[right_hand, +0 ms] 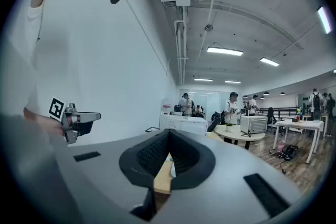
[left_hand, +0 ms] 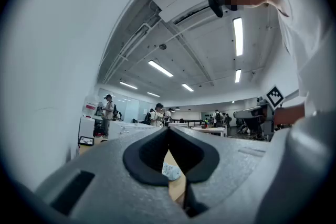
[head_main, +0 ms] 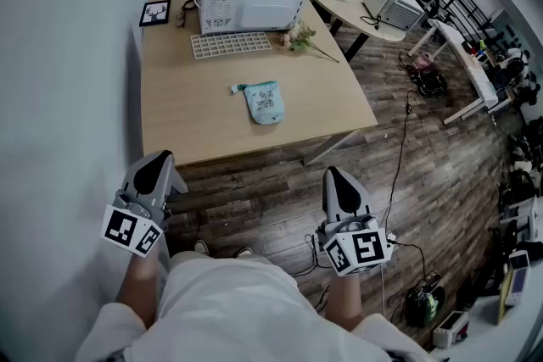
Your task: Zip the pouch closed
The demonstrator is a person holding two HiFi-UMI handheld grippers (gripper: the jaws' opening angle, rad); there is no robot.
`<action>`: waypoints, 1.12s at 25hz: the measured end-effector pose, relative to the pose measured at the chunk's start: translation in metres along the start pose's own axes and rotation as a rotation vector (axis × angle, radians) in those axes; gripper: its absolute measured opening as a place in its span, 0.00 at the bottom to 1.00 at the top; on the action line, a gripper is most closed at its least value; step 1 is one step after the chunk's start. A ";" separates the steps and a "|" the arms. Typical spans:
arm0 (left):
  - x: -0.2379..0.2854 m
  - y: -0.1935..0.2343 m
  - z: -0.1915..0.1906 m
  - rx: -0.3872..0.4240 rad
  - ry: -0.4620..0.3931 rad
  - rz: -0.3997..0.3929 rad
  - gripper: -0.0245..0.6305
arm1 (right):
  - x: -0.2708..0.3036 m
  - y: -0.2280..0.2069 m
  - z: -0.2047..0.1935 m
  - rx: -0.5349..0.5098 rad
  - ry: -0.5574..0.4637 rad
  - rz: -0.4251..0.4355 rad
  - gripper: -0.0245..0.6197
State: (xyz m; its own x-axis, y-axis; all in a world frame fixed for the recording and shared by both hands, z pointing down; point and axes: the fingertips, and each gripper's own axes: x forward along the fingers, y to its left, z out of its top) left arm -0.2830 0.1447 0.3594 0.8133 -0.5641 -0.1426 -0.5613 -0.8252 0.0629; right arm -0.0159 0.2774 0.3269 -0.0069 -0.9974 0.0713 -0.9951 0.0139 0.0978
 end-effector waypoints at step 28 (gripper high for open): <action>0.016 -0.042 -0.024 -0.054 0.029 0.023 0.22 | -0.035 -0.057 -0.041 0.141 0.027 0.046 0.38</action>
State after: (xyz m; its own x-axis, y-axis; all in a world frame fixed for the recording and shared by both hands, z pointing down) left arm -0.2427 0.1698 0.3783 0.8048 -0.5828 -0.1123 -0.5714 -0.8120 0.1191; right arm 0.0448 0.3143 0.3590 -0.0525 -0.9937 0.0990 -0.9978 0.0481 -0.0464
